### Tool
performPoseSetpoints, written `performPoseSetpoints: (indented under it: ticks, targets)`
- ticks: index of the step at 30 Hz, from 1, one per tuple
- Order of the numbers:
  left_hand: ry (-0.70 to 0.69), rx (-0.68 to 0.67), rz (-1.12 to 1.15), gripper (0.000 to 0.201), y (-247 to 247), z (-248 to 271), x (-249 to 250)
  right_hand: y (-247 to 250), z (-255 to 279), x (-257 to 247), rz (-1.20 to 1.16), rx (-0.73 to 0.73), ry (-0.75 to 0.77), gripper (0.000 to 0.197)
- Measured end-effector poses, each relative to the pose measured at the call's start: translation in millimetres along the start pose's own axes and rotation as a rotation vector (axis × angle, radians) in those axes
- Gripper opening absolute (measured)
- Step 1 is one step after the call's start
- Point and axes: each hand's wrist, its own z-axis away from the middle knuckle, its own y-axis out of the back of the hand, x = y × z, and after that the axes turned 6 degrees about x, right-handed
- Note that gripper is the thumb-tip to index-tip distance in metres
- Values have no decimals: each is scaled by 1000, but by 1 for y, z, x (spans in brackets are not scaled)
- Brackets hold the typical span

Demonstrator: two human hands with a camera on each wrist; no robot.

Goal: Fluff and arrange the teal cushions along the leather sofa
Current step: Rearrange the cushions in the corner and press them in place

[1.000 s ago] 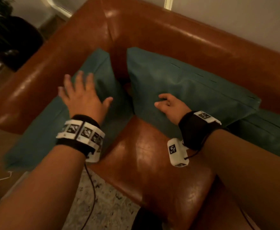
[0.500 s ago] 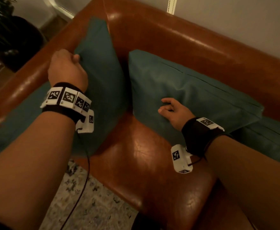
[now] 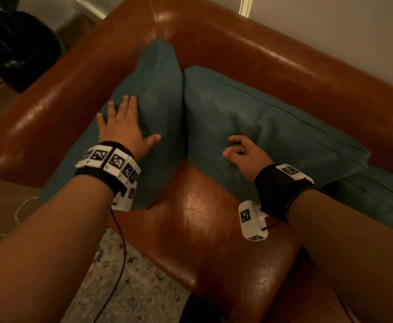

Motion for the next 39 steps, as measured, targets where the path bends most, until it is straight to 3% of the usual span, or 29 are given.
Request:
performPoseSetpoints:
  ticks: [3,4,6,9,11,14,16,18,20,22,24,26,27,29,31,33,35,37,39]
  targets:
    - [-145,190,238,88,6,21,40,6,6,1,-19,-40,-15,40]
    - [-197,192,344,81,0,29,56,10,10,4,-2,-54,-31,40]
    - [-173,77,519,78,-18,42,88,22,20,17,43,-67,-94,36]
    - [114,-272,726,114,-47,55,132,42,48,59,100,-53,-239,15]
    - [238,-447,812,137,-60,62,164,60,72,87,151,-29,-367,32]
    - [318,-491,804,146,-67,58,196,89,100,117,80,180,-491,61]
    - [336,-470,773,147,-68,54,200,108,119,135,63,203,-550,54]
    - [374,-398,798,142,-72,62,198,120,140,146,-90,222,-675,35]
    - [445,-362,849,136,-75,85,201,132,171,151,-396,337,-765,19]
    - [523,-446,895,127,-80,115,215,146,203,160,-743,461,-924,49]
    - [621,-613,1041,123,-85,137,242,159,230,167,-902,600,-1005,81]
    - [741,-764,1228,140,-85,145,271,179,236,175,-1066,700,-924,97]
    - [766,-775,1281,140,-87,144,282,189,232,177,-1187,759,-851,100]
    - [770,-751,1329,121,-90,137,295,208,216,176,-1360,843,-753,95]
    - [753,-724,1312,108,-87,134,304,220,201,170,-1382,849,-745,90]
    - [735,-723,1289,102,-88,142,310,225,197,175,-1368,831,-776,108]
    - [708,-768,1266,95,-90,162,318,226,204,185,-1394,887,-759,110]
    - [648,-838,1204,95,-90,187,332,230,214,192,-1430,910,-721,97]
    - [556,-932,1168,108,-89,210,356,237,226,203,-1414,922,-707,98]
